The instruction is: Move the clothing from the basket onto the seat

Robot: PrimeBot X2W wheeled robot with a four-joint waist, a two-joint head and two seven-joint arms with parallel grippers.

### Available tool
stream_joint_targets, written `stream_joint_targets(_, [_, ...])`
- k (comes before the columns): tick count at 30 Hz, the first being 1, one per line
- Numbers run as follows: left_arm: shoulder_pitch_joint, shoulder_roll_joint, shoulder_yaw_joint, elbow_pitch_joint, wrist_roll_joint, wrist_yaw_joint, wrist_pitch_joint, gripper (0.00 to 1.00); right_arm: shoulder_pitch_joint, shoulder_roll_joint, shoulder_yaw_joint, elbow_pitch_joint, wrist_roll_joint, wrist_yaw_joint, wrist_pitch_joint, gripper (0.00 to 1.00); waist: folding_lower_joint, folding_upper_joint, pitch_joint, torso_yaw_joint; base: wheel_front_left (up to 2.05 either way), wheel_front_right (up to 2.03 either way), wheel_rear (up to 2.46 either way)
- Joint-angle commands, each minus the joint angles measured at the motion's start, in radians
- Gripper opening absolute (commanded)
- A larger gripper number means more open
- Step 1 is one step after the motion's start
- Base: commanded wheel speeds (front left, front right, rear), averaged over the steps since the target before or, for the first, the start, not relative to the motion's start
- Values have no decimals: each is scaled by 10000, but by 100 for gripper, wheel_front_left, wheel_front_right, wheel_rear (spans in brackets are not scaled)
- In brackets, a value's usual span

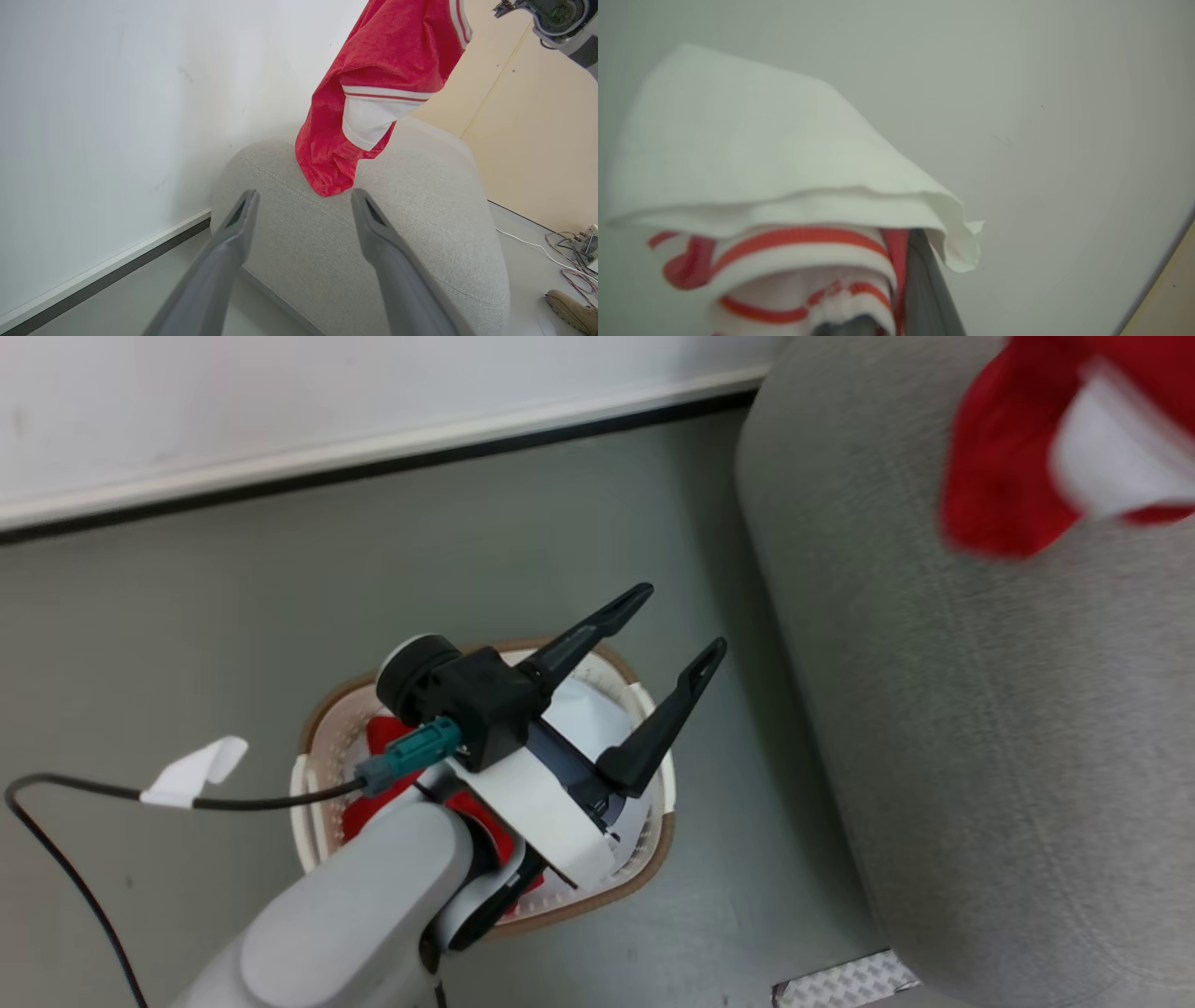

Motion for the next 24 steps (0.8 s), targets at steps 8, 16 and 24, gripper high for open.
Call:
stream_joint_targets(8, [-418,137,191,-161,78,-49,-167,100,-1984,-1507,-2292,1236,-197,-25,1511,0,-3,0,1326,1245,0,0,0])
stream_joint_targets(16, [-245,327,290,-289,-19,128,-146,100,-899,-781,-4321,3436,-1376,-27,1615,0,-3,0,1983,1620,0,0,0])
stream_joint_targets(24, [265,419,375,-275,-209,413,-290,100,-337,1185,-6764,5038,-3790,-27,487,65,-3,0,2039,1740,0,0,0])
